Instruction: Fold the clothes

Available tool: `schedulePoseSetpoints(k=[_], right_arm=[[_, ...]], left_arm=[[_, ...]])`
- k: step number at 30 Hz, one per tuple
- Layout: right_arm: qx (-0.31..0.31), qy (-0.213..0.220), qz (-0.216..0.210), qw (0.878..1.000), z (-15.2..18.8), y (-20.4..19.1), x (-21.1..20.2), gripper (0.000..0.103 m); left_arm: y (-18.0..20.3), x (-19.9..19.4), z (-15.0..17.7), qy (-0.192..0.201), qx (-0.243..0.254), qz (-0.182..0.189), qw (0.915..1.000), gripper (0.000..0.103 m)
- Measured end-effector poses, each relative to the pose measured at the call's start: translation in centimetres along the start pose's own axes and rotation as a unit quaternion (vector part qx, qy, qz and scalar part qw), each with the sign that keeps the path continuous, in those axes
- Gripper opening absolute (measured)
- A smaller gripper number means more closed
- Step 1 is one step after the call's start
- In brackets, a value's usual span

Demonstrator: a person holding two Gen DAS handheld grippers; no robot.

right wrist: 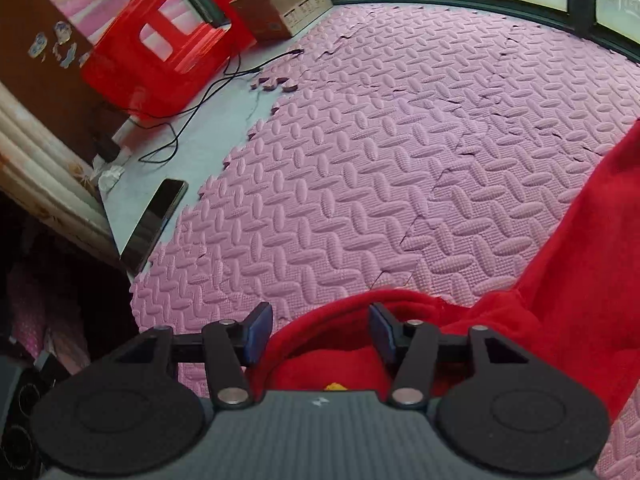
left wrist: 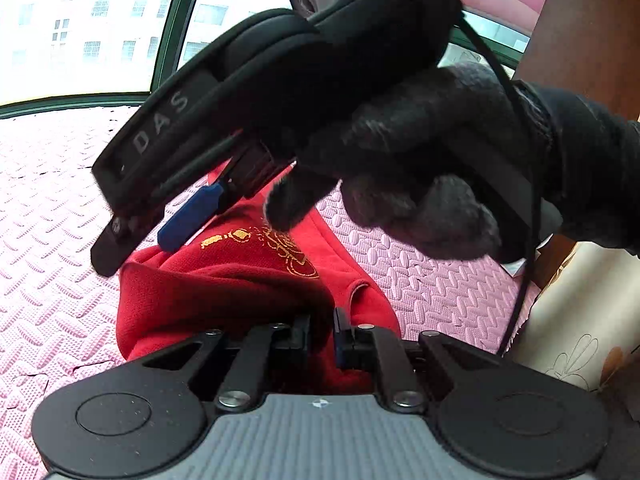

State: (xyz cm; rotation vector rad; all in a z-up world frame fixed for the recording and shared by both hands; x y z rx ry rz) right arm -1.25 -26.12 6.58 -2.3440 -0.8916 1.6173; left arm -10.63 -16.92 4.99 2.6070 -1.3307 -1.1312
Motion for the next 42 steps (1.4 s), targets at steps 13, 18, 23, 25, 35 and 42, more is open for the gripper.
schedulePoseSetpoints(k=[13, 18, 23, 25, 35, 42], right_arm=[[-0.091, -0.081, 0.077, 0.990, -1.7, 2.6, 2.7, 0.055], [-0.154, -0.129, 0.092, 0.975, -1.3, 1.4, 5.4, 0.049], [-0.166, -0.111, 0.098, 0.975, -1.1, 0.8, 5.2, 0.020], [-0.172, -0.096, 0.104, 0.975, -1.1, 0.6, 4.4, 0.015], [-0.234, -0.027, 0.181, 0.955, -1.8, -1.0, 1.6, 0.009], [-0.296, 0.029, 0.256, 0.920, -3.4, -2.4, 0.4, 0.008]], left_arm=[[-1.3, -0.6, 0.6, -0.008, -0.014, 0.012, 0.9998, 0.010], [-1.0, -0.8, 0.7, -0.009, -0.022, 0.014, 0.9996, 0.010], [-1.9, -2.5, 0.6, 0.004, -0.032, 0.019, 0.9993, 0.011], [-2.3, -3.7, 0.7, 0.016, -0.030, 0.014, 0.9993, 0.011], [-7.2, -6.8, 1.7, 0.060, -0.092, -0.071, 0.9914, 0.034], [-8.7, -4.6, 2.5, 0.026, -0.106, -0.090, 0.9899, 0.048]])
Point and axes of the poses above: each gripper's, at about its wrist camera, not at the fingertips, and x roughly the way its jaws point, y to its right, z to its underside, the point moved 1 cm from there along x, roughly the way its jaws point, and after that the axes turned 3 degrees about -z, right-handed, at the moved point
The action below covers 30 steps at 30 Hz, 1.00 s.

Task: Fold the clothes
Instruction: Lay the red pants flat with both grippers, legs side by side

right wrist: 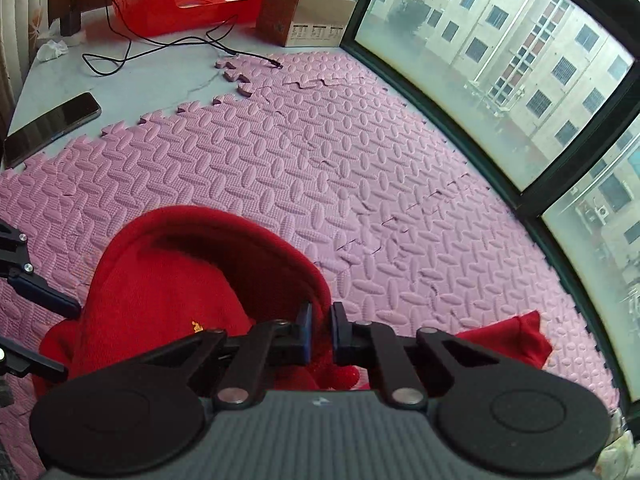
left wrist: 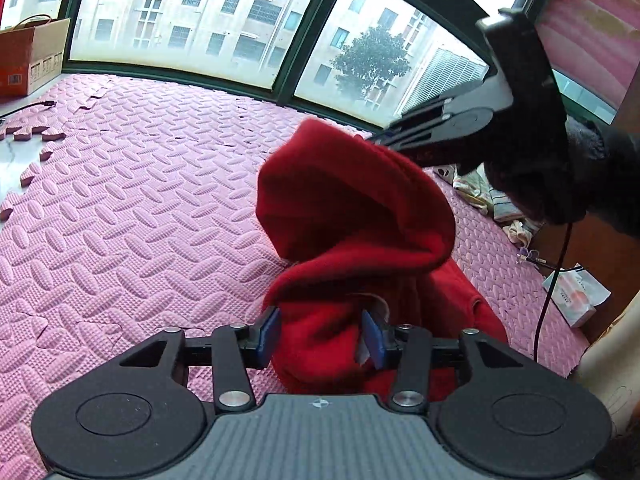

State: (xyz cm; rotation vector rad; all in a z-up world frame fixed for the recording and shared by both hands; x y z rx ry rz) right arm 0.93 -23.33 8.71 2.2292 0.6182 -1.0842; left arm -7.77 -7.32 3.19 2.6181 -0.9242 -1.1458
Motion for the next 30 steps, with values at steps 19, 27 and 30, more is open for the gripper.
schedulePoseSetpoints(k=[19, 27, 30], right_arm=[[0.036, 0.053, 0.160, 0.985, -3.7, 6.8, 1.5, 0.051], [0.142, -0.020, 0.060, 0.988, 5.3, 5.1, 1.6, 0.052], [0.181, -0.026, 0.045, 0.982, 8.9, 4.5, 0.7, 0.053]], left_arm=[[-1.3, -0.2, 0.5, -0.034, -0.014, -0.009, 0.9993, 0.017], [-1.9, -0.5, -1.9, -0.019, -0.025, -0.039, 0.9988, 0.023], [-2.1, 0.3, -3.4, -0.015, -0.027, -0.057, 0.9979, 0.032]])
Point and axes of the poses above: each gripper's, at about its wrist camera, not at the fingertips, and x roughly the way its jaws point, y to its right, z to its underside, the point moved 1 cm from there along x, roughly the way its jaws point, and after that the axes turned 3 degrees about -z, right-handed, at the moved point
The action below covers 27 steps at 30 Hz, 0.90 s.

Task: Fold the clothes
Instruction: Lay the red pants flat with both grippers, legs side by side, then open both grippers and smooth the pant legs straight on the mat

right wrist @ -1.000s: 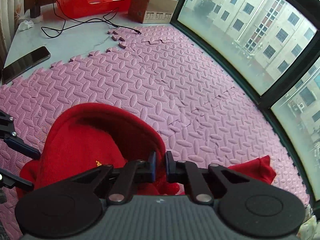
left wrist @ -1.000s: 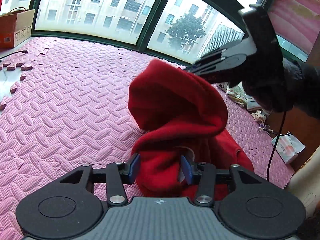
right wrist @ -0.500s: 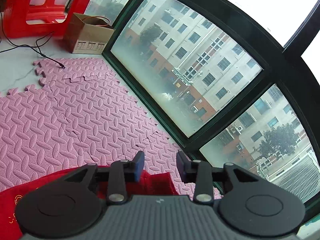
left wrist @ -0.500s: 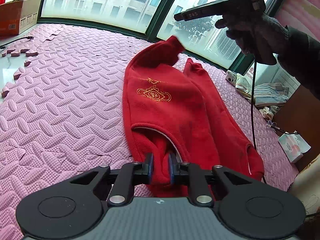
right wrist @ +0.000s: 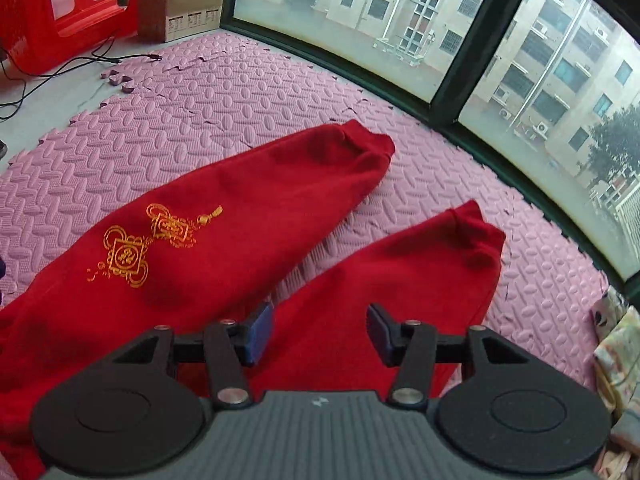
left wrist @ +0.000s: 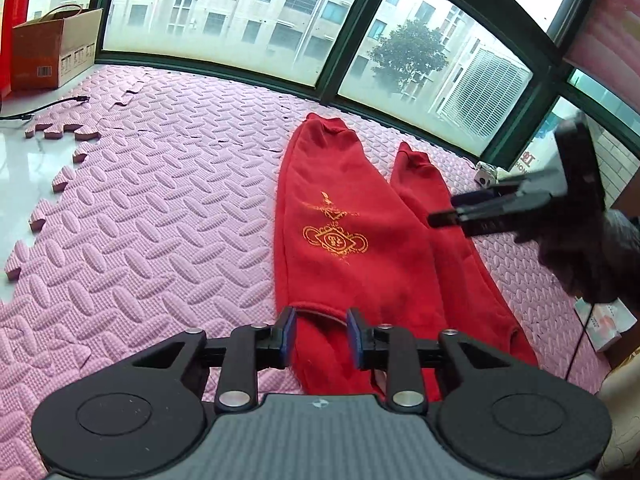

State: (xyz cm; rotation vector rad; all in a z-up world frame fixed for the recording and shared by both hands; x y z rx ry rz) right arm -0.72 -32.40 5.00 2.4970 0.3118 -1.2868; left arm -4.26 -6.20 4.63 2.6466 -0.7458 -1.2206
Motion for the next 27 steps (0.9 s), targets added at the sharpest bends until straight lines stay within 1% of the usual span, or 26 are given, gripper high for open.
schedulePoseSetpoints(k=[4, 7, 9, 15, 16, 17, 18, 19, 20, 21, 23, 25, 27], right_arm=[[0.052, 0.010, -0.008, 0.999, 3.3, 1.4, -1.2, 0.054], [0.080, 0.021, -0.008, 0.997, 4.8, 2.6, -1.6, 0.054], [0.096, 0.027, -0.007, 0.995, 5.4, 3.4, -1.5, 0.054], [0.138, 0.051, -0.012, 0.989, 6.2, 5.4, -1.0, 0.056], [0.141, 0.055, -0.014, 0.988, 6.2, 5.6, -0.9, 0.061], [0.143, 0.058, -0.014, 0.988, 6.2, 5.7, -0.8, 0.069], [0.146, 0.062, -0.014, 0.987, 6.3, 5.8, -0.7, 0.071], [0.148, 0.065, -0.014, 0.987, 6.3, 5.8, -0.6, 0.071], [0.151, 0.068, -0.016, 0.986, 6.4, 5.9, -0.5, 0.071], [0.153, 0.070, -0.020, 0.986, 6.4, 6.0, -0.4, 0.072], [0.159, 0.075, -0.029, 0.984, 6.5, 6.1, -0.2, 0.082], [0.161, 0.077, -0.028, 0.984, 6.7, 6.2, 0.1, 0.082], [0.165, 0.079, -0.026, 0.983, 6.9, 6.4, 0.3, 0.085]], left_arm=[[0.2, 1.8, -2.4, 0.002, -0.001, -0.029, 0.9996, 0.033], [0.4, 3.7, -4.5, 0.002, -0.004, -0.049, 0.9988, 0.033], [0.5, 5.2, -5.7, -0.002, -0.004, -0.061, 0.9981, 0.036], [1.2, 9.7, -8.3, -0.014, 0.010, -0.086, 0.9961, 0.036], [1.4, 10.3, -8.6, -0.016, 0.014, -0.091, 0.9956, 0.036], [1.5, 10.9, -8.9, -0.018, 0.019, -0.096, 0.9950, 0.038], [1.6, 11.5, -9.2, -0.020, 0.023, -0.102, 0.9944, 0.042], [1.8, 12.1, -9.4, -0.021, 0.026, -0.106, 0.9938, 0.050], [1.8, 12.4, -9.5, -0.022, 0.029, -0.110, 0.9933, 0.054], [1.9, 12.7, -9.6, -0.023, 0.031, -0.114, 0.9927, 0.054], [1.9, 13.3, -9.8, -0.028, 0.035, -0.120, 0.9917, 0.057], [1.9, 13.9, -10.0, -0.032, 0.042, -0.131, 0.9900, 0.058], [1.9, 14.3, -10.0, -0.032, 0.051, -0.141, 0.9882, 0.060]])
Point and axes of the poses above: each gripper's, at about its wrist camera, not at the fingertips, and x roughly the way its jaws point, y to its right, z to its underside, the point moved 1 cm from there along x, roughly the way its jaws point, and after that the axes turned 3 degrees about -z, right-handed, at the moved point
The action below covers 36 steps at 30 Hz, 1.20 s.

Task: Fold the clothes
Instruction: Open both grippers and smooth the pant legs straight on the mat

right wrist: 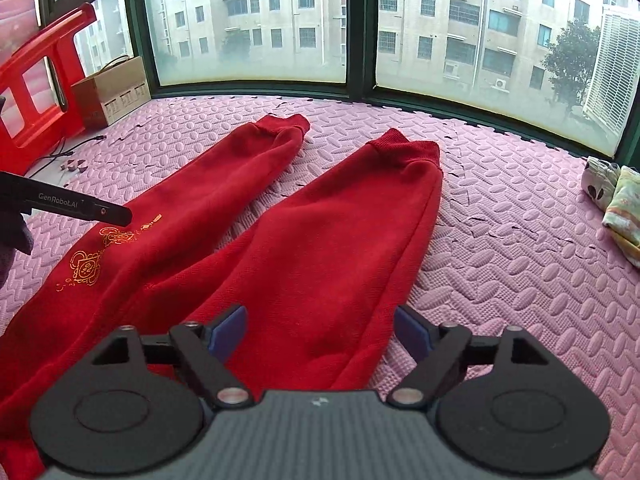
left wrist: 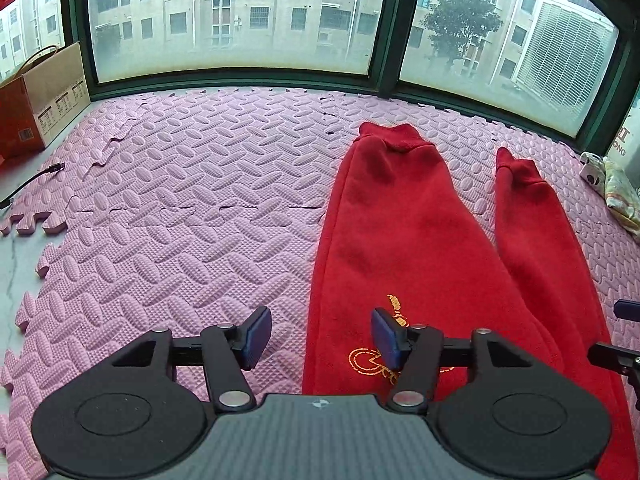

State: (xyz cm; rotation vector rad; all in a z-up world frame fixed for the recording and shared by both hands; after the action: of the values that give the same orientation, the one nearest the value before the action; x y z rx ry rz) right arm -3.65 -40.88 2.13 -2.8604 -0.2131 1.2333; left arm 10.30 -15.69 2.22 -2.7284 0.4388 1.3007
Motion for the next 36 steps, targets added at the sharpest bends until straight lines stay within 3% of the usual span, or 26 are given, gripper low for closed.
schedulePoseSetpoints(k=[5, 8, 23, 28, 33, 36], right_arm=[[0.019, -0.001, -0.002, 1.000, 0.5, 0.8, 0.3, 0.095], [0.027, -0.001, 0.002, 1.000, 0.7, 1.1, 0.5, 0.100], [0.074, 0.002, 0.019, 0.997, 2.0, 3.7, 1.4, 0.103], [0.055, 0.010, 0.029, 0.998, 2.4, 3.3, 1.5, 0.103], [0.043, 0.020, 0.035, 0.998, 2.6, 3.0, 1.7, 0.103], [0.041, 0.028, 0.032, 0.998, 2.8, 3.1, 1.7, 0.103]], left_arm=[[0.0, 1.1, 0.0, -0.004, 0.023, -0.033, 0.9992, 0.062], [-0.6, 1.3, -0.3, -0.001, 0.015, -0.046, 0.9988, 0.056], [-1.3, 1.3, -0.9, -0.006, 0.005, -0.115, 0.9933, 0.060], [-1.2, 1.6, -1.3, -0.005, 0.011, -0.137, 0.9905, 0.065], [-0.7, 1.4, -1.6, 0.001, 0.029, -0.139, 0.9898, 0.066], [-0.4, -0.5, -1.7, 0.028, 0.020, -0.111, 0.9932, 0.063]])
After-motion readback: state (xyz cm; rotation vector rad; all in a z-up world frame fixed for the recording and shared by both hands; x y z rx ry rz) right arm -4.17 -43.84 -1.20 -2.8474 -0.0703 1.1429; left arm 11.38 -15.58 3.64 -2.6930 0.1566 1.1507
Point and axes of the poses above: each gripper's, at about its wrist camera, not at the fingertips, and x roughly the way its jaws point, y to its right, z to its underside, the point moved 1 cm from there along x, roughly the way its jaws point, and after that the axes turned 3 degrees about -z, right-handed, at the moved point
